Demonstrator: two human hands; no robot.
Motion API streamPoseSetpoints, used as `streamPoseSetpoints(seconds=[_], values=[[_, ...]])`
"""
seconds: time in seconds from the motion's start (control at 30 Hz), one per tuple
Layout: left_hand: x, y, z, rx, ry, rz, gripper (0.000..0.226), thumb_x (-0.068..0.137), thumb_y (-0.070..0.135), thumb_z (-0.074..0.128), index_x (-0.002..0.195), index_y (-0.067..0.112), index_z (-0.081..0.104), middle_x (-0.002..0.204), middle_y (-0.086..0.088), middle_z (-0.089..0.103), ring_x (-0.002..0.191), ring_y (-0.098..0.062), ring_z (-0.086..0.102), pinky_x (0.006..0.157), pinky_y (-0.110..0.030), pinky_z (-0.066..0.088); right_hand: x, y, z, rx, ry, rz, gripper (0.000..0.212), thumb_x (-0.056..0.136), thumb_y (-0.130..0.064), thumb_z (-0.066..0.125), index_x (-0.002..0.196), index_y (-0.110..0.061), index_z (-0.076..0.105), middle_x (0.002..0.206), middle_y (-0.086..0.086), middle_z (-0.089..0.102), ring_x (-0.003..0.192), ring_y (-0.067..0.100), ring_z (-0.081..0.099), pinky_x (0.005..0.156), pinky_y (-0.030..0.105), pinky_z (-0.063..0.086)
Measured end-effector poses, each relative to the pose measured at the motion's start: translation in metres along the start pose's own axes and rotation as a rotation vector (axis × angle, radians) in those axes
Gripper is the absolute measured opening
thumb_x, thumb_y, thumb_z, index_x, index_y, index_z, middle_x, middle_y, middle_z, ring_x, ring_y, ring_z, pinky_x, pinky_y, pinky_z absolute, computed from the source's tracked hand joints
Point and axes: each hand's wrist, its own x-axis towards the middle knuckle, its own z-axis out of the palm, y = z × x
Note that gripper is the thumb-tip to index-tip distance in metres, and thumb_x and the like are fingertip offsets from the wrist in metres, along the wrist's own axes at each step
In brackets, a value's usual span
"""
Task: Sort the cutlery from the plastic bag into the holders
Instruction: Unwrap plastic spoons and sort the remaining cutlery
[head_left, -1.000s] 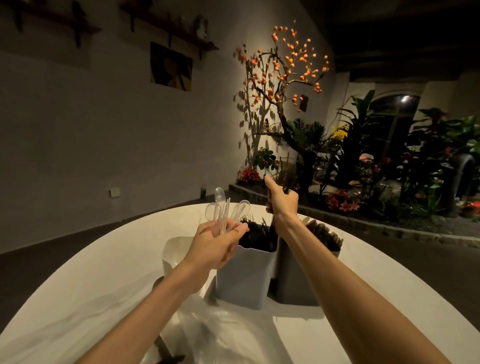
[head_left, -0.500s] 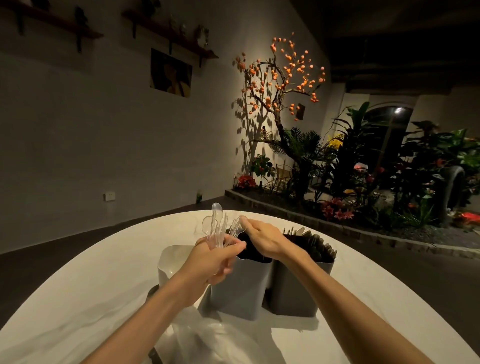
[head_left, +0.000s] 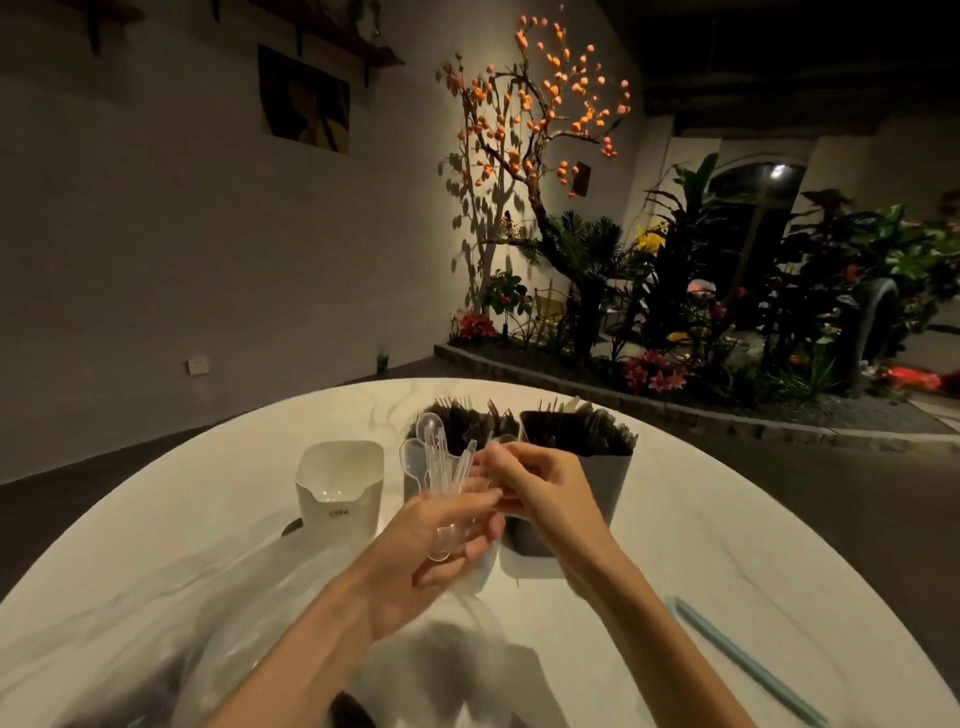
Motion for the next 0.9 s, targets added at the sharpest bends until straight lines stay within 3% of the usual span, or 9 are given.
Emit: streamPoseSetpoints(seconds=[0.1, 0.17, 0.3, 0.5, 0.57, 0.67, 0.77, 0.83, 0.9], values=[[-0.005, -0.033, 0.006, -0.048, 0.049, -0.063, 0.025, 0.094, 0.018, 0.062, 0.111, 0.003, 0.074, 0.112, -0.017, 0.071, 0.065, -0.01, 0.056, 0.033, -0.013, 0.02, -0.022, 0.023, -0.012, 0.123, 0.127, 0.089, 0.033, 0.105, -0.029, 0.049, 0.102, -0.004, 0.071, 0.095, 0.006, 0.078, 0.087, 0.025, 0.076, 0.076, 0.035, 0.063], [-0.009, -0.05, 0.007, -0.041, 0.086, -0.098, 0.028, 0.095, 0.02, 0.062, 0.114, 0.004, 0.073, 0.119, -0.02, 0.071, 0.069, -0.012, 0.064, 0.032, -0.013, 0.021, -0.032, 0.035, -0.017, 0.158, 0.137, 0.139, 0.033, 0.107, -0.029, 0.045, 0.107, -0.005, 0.069, 0.097, 0.006, 0.078, 0.089, 0.024, 0.076, 0.074, 0.032, 0.062], [-0.008, -0.074, 0.011, 0.037, 0.171, -0.103, 0.029, 0.095, 0.02, 0.063, 0.111, -0.003, 0.07, 0.106, -0.024, 0.072, 0.057, -0.014, 0.059, 0.031, -0.012, 0.027, -0.046, 0.053, -0.024, 0.097, 0.059, 0.202, 0.031, 0.107, -0.029, 0.045, 0.113, -0.011, 0.07, 0.098, 0.002, 0.079, 0.09, 0.017, 0.076, 0.072, 0.022, 0.059], [-0.01, -0.085, 0.005, 0.103, 0.244, -0.065, 0.024, 0.085, 0.027, 0.071, 0.095, 0.005, 0.073, 0.089, -0.019, 0.072, 0.054, -0.016, 0.059, 0.037, -0.015, 0.029, -0.051, 0.061, -0.034, 0.048, 0.28, 0.124, 0.03, 0.108, -0.026, 0.042, 0.102, -0.015, 0.069, 0.087, -0.002, 0.079, 0.086, 0.013, 0.075, 0.077, 0.024, 0.061], [-0.014, -0.086, 0.006, 0.134, 0.254, -0.053, 0.025, 0.08, 0.03, 0.075, 0.091, 0.008, 0.077, 0.072, -0.013, 0.066, 0.047, -0.013, 0.052, 0.043, -0.019, 0.028, -0.055, 0.063, -0.037, -0.059, 0.423, 0.081, 0.028, 0.108, -0.024, 0.04, 0.103, -0.014, 0.066, 0.079, -0.001, 0.076, 0.076, 0.013, 0.074, 0.073, 0.024, 0.062], [-0.015, -0.087, 0.004, 0.156, 0.278, -0.059, 0.027, 0.077, 0.028, 0.078, 0.087, 0.003, 0.075, 0.056, -0.007, 0.052, 0.036, -0.008, 0.035, 0.033, -0.015, 0.022, -0.065, 0.066, -0.041, -0.472, 0.52, -0.024, 0.021, 0.106, -0.021, 0.044, 0.108, -0.013, 0.063, 0.095, 0.001, 0.072, 0.074, 0.01, 0.065, 0.074, 0.019, 0.058], [-0.014, -0.09, 0.003, 0.156, 0.224, -0.077, 0.039, 0.081, 0.024, 0.076, 0.096, -0.011, 0.069, 0.052, -0.006, 0.045, 0.033, -0.007, 0.028, 0.031, -0.015, 0.017, -0.074, 0.067, -0.037, -0.83, 0.313, -0.158, 0.02, 0.104, -0.04, 0.048, 0.104, -0.026, 0.062, 0.08, -0.013, 0.068, 0.066, 0.006, 0.061, 0.068, 0.025, 0.055], [-0.014, -0.092, 0.001, 0.125, 0.226, -0.097, 0.021, 0.091, 0.014, 0.067, 0.091, -0.007, 0.07, 0.051, -0.007, 0.045, 0.032, -0.006, 0.029, 0.03, -0.015, 0.018, -0.078, 0.07, -0.029, -0.756, 0.058, -0.114, 0.038, 0.098, -0.062, 0.045, 0.098, -0.03, 0.066, 0.062, -0.012, 0.06, 0.058, 0.006, 0.058, 0.063, 0.029, 0.053], [-0.015, -0.093, 0.0, 0.122, 0.239, -0.137, 0.022, 0.099, 0.006, 0.054, 0.082, 0.002, 0.067, 0.05, -0.006, 0.045, 0.034, -0.007, 0.031, 0.03, -0.015, 0.02, -0.078, 0.076, -0.025, -0.693, -0.118, -0.041, 0.053, 0.092, -0.074, 0.041, 0.094, -0.03, 0.07, 0.062, -0.006, 0.062, 0.06, 0.01, 0.059, 0.065, 0.039, 0.055]])
